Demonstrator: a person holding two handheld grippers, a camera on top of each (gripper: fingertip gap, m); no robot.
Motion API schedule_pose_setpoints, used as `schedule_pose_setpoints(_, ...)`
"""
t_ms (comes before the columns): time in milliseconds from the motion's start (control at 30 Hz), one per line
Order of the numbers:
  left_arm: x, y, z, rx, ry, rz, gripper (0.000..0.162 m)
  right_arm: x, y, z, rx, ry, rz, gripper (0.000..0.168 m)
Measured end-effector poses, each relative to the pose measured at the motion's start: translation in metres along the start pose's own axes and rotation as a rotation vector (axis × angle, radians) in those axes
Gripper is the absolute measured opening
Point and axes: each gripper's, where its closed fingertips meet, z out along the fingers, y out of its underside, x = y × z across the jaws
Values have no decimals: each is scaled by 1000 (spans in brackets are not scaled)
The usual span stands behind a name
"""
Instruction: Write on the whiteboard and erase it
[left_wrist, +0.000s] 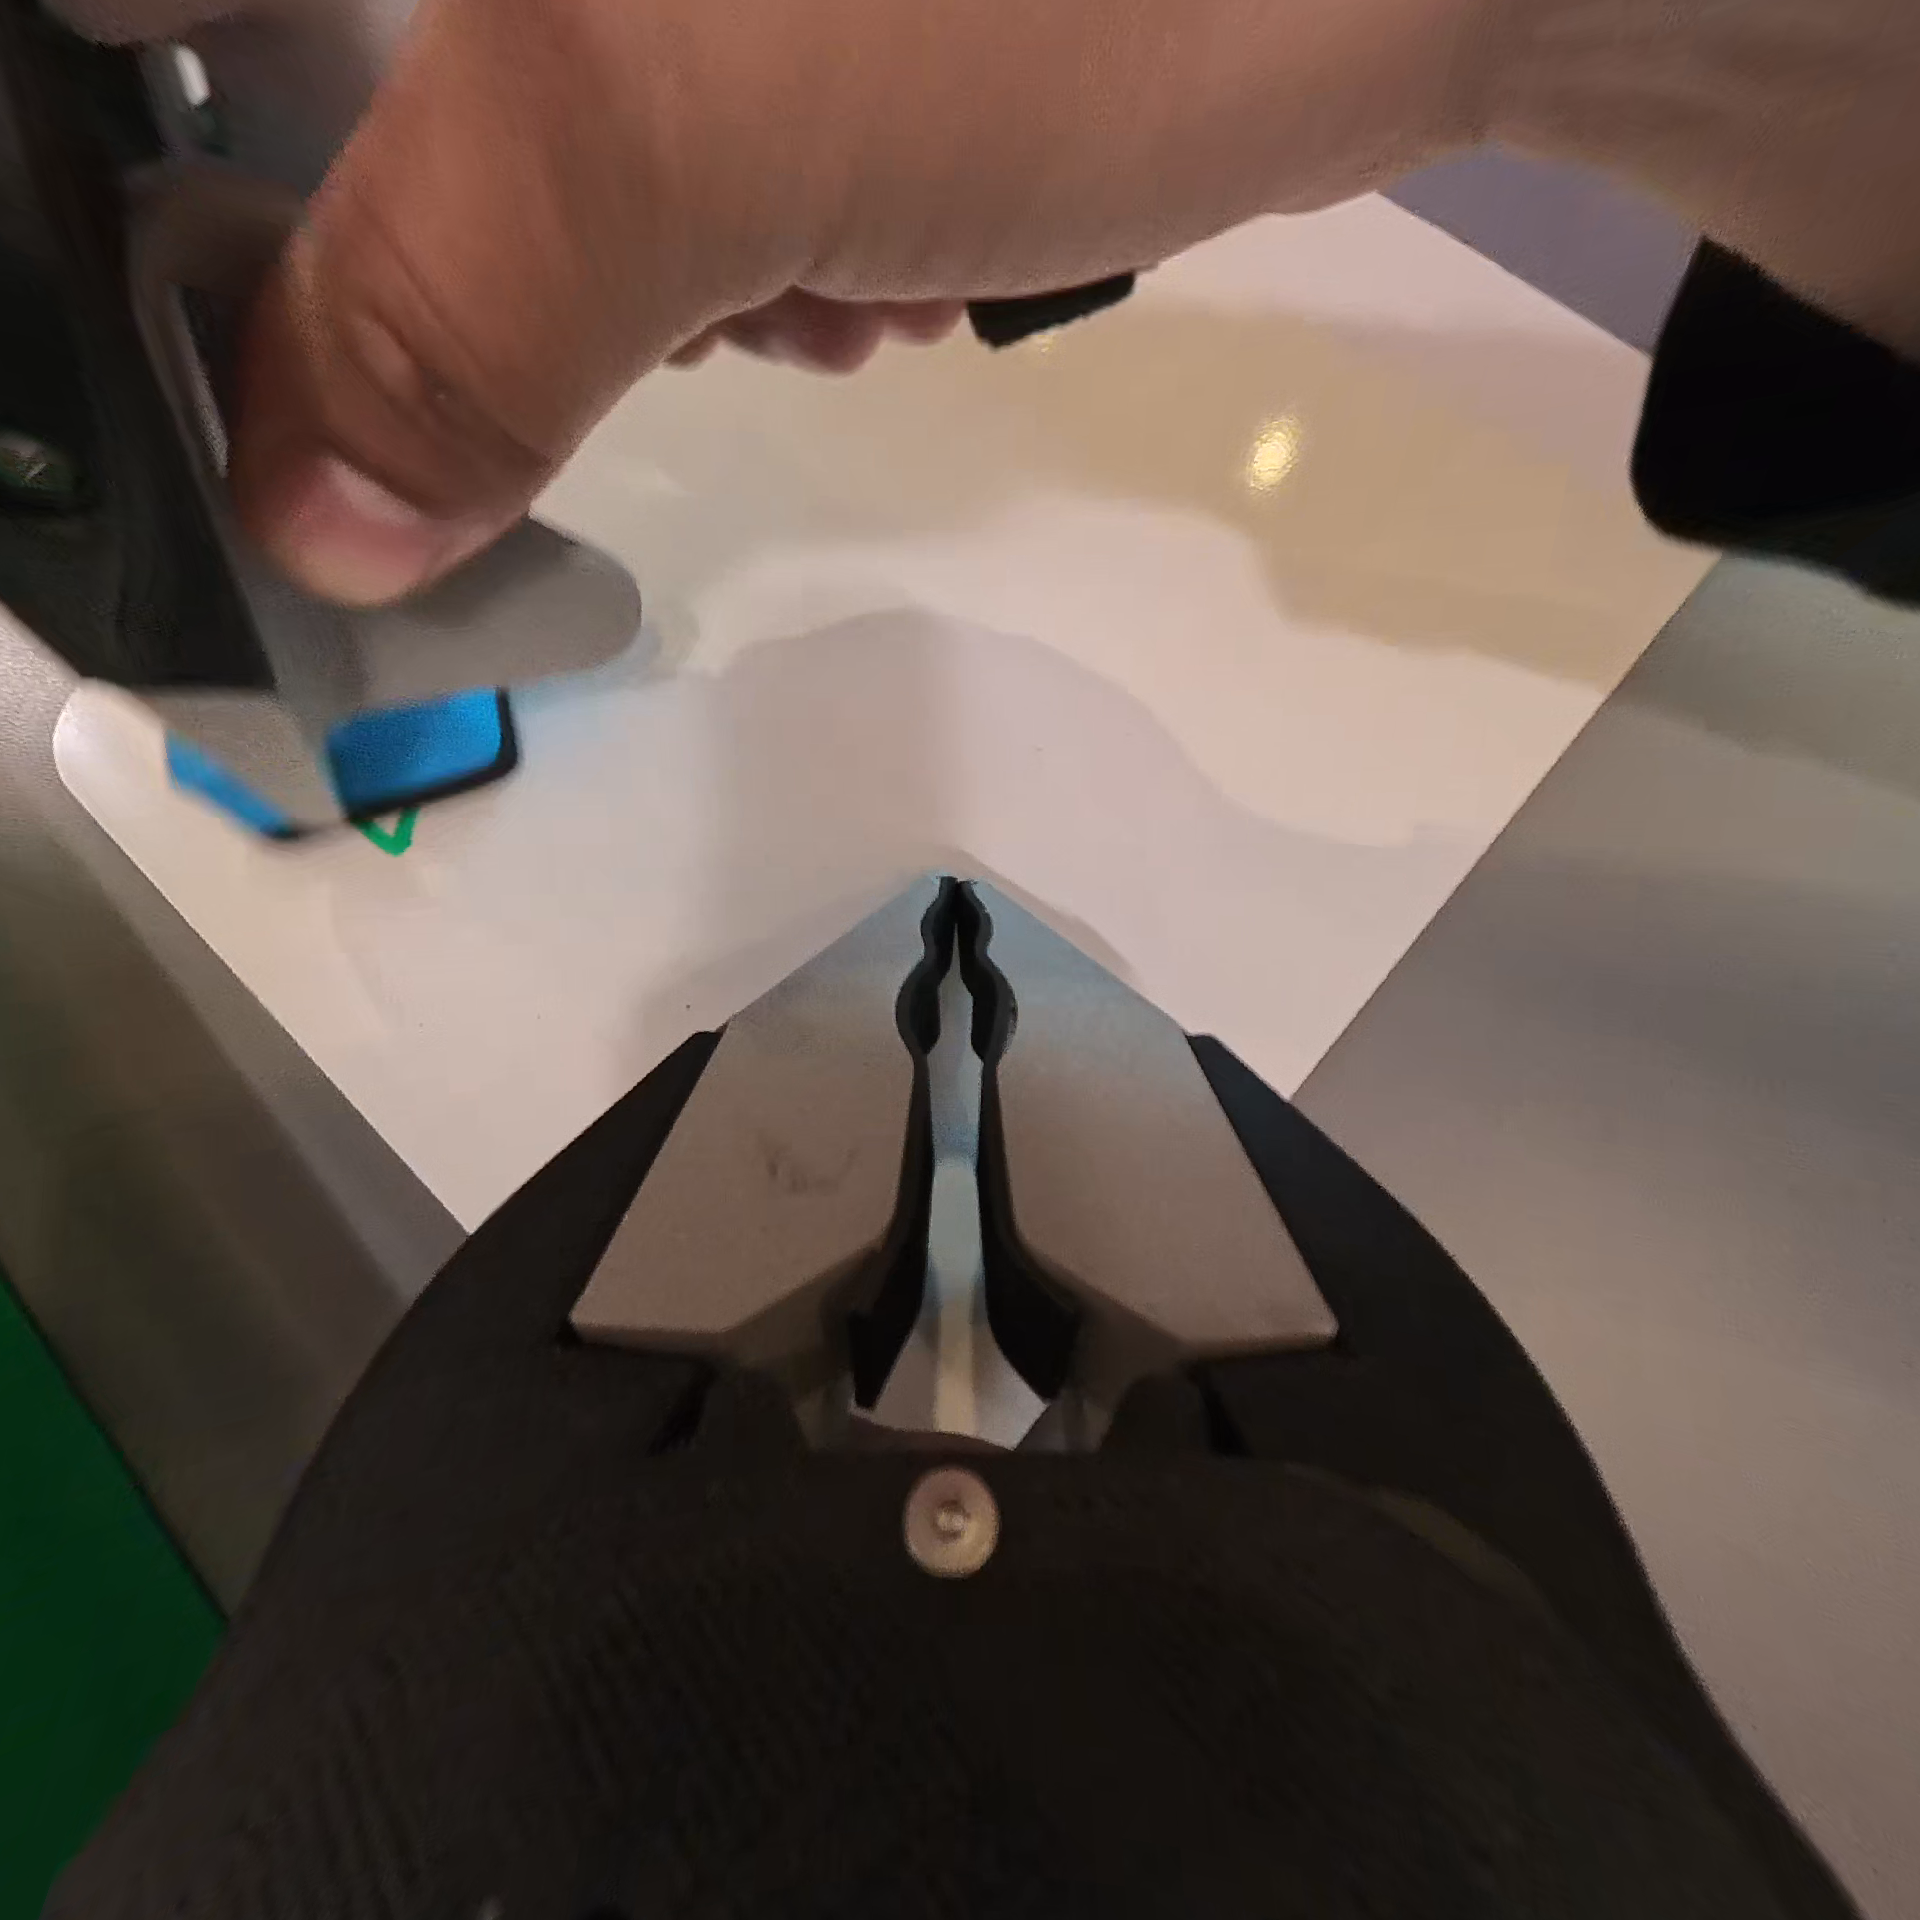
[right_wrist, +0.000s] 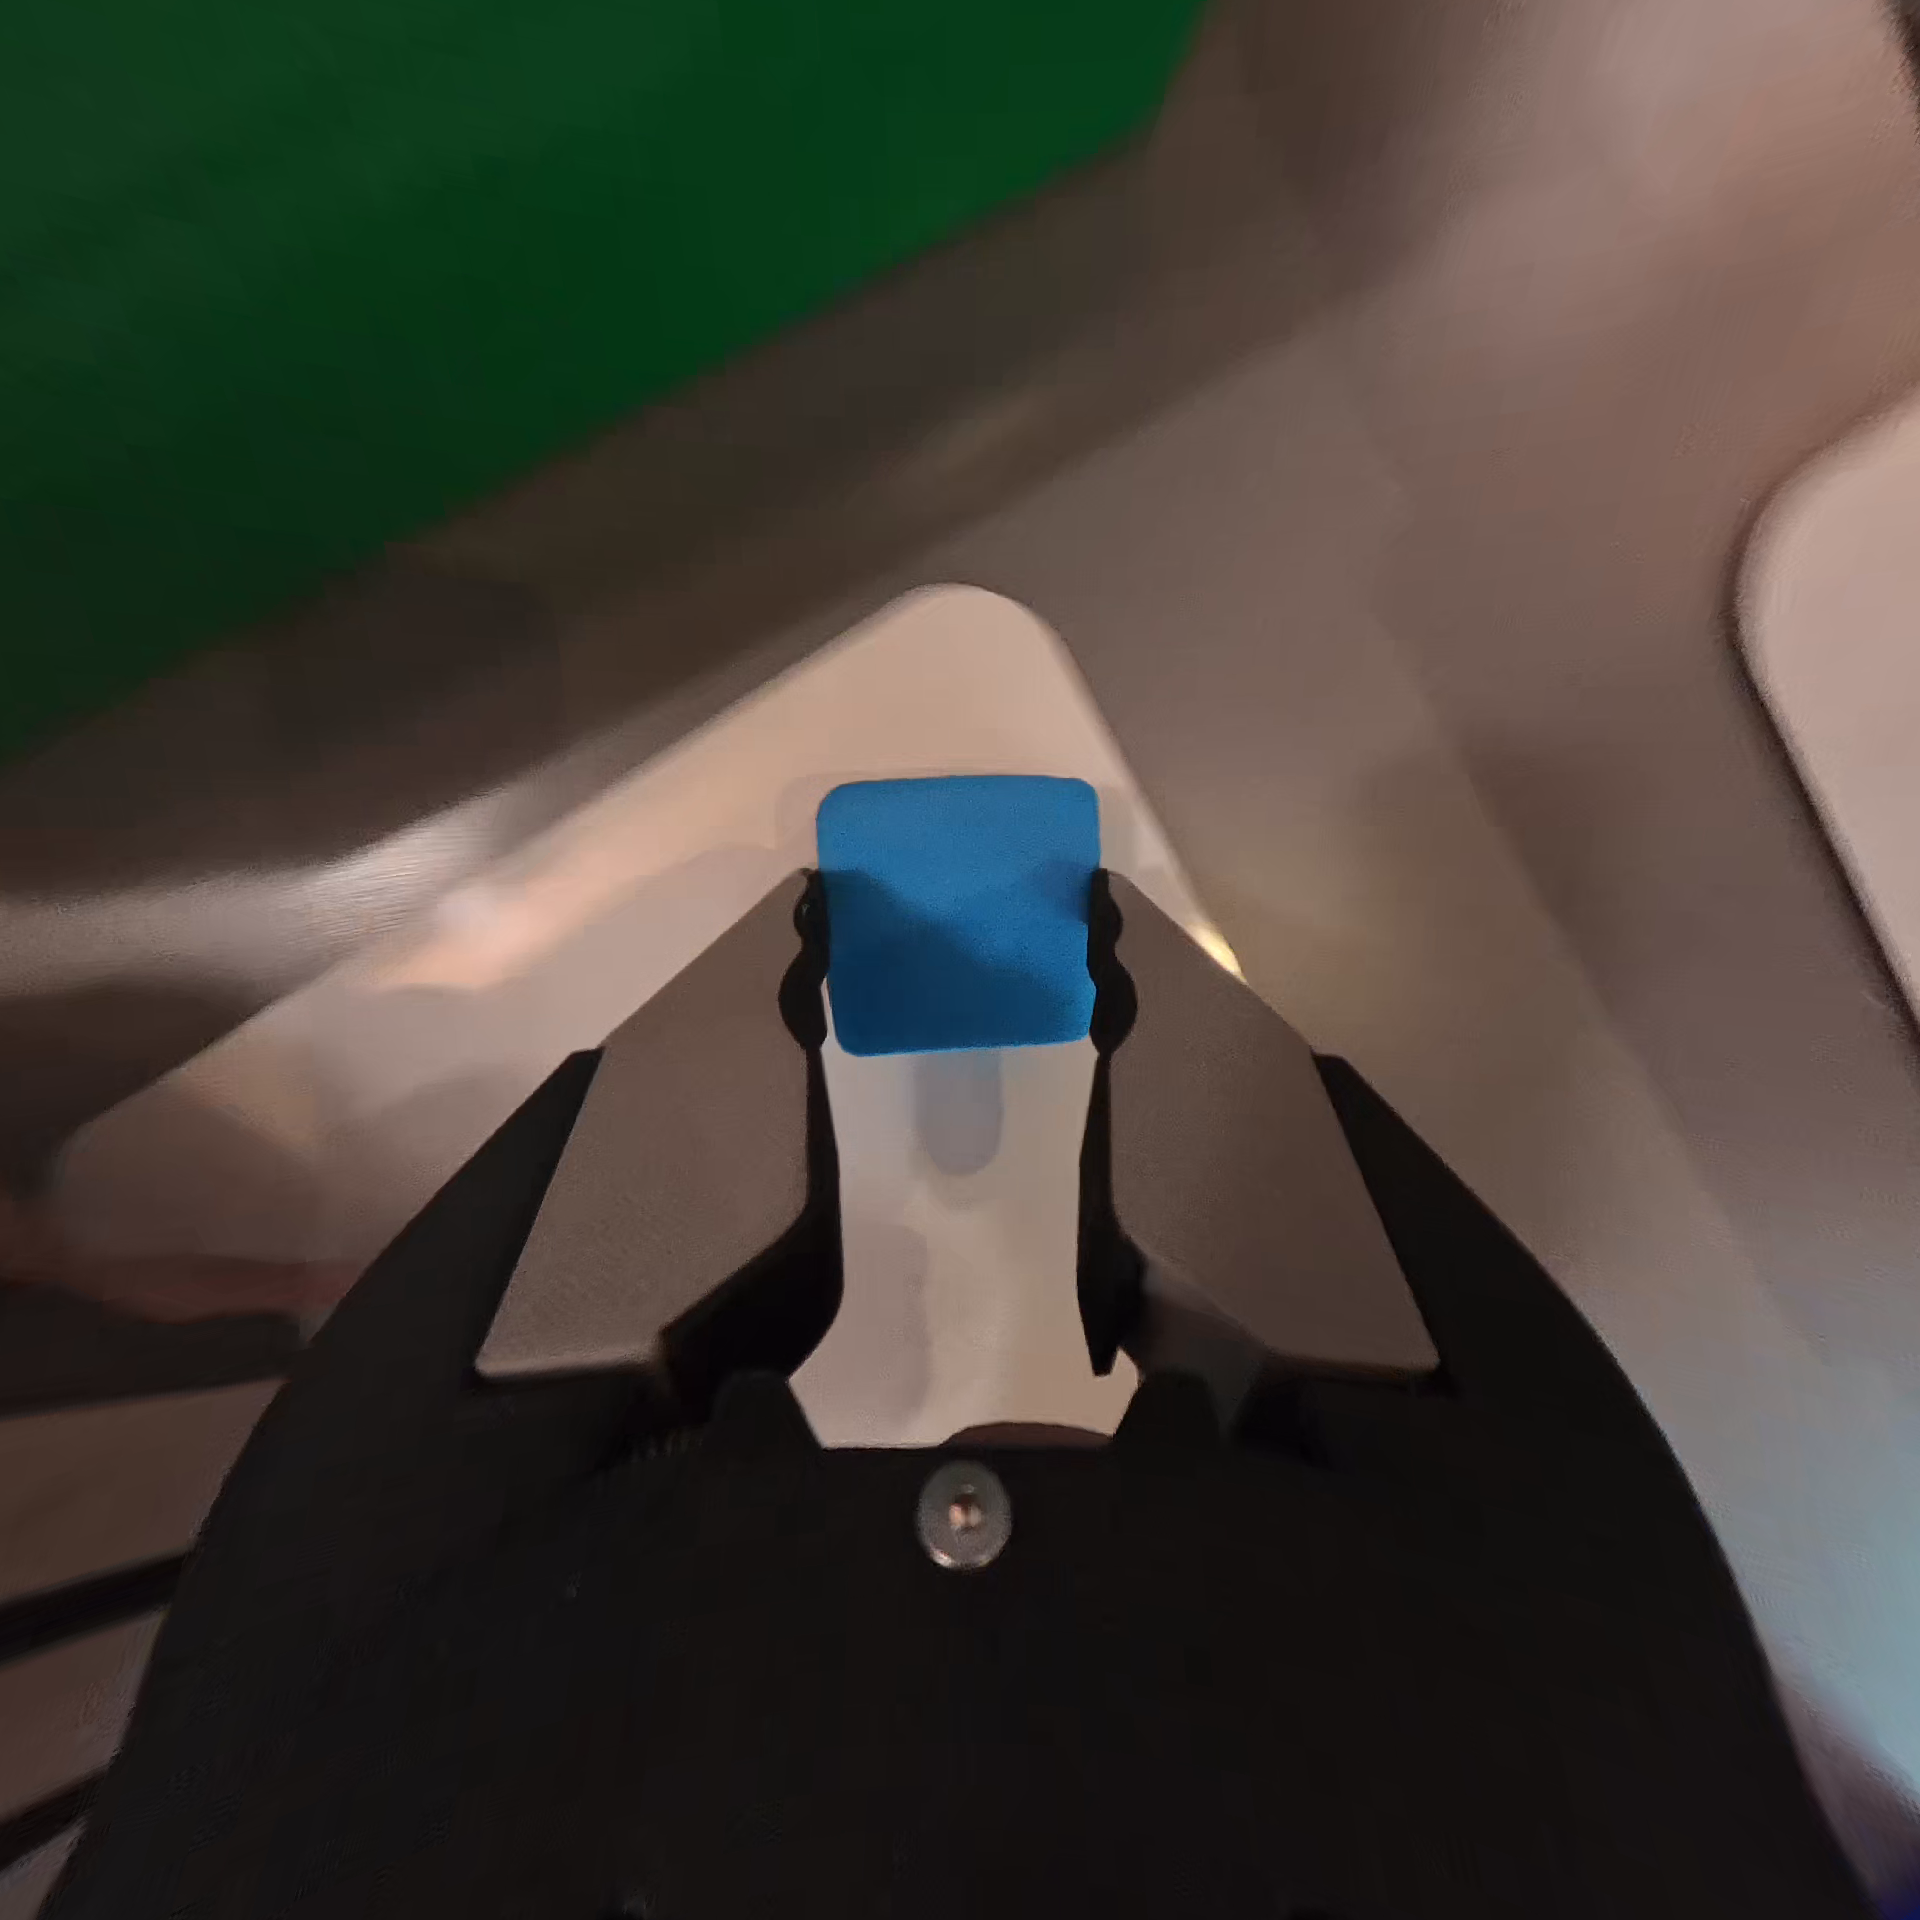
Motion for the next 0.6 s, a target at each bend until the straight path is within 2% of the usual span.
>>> schedule_pose_setpoints(67,0,0,0,0,0,2,0,-21,-4,-3,27,-131,2,49)
schedule_pose_setpoints(100,0,0,0,0,5,-3,0,-13,-5,-2,25,-115,63,48)
schedule_pose_setpoints(133,0,0,0,0,8,-8,0,6,-2,0,11,-12,102,48)
schedule_pose_setpoints(167,0,0,0,0,8,-7,0,17,1,1,-8,72,58,48)
schedule_pose_setpoints(200,0,0,0,0,6,-3,0,10,-1,2,2,74,-10,49)
schedule_pose_setpoints(267,0,0,0,0,5,0,0,-28,-6,0,25,-99,-85,49)
schedule_pose_setpoints(300,1,0,0,0,9,-4,0,-26,-5,-1,3,-105,-61,48)
schedule_pose_setpoints(367,0,0,0,0,8,-6,0,14,3,0,-70,129,-34,48)
schedule_pose_setpoints(400,0,0,0,0,4,-2,0,11,0,1,-58,135,-55,48)
schedule_pose_setpoints(467,0,0,0,0,1,2,0,-32,-9,1,13,-97,-106,49)
schedule_pose_setpoints(500,0,0,0,0,4,-1,0,-39,-9,-1,9,-141,-92,49)
schedule_pose_setpoints(533,0,0,0,0,7,-5,0,-25,-8,0,-13,-77,-52,48)
schedule_pose_setpoints(567,0,0,0,0,8,-7,0,1,-1,2,-63,81,-48,49)
schedule_pose_setpoints(600,0,0,0,0,5,-4,0,7,-2,2,-59,122,-58,48)
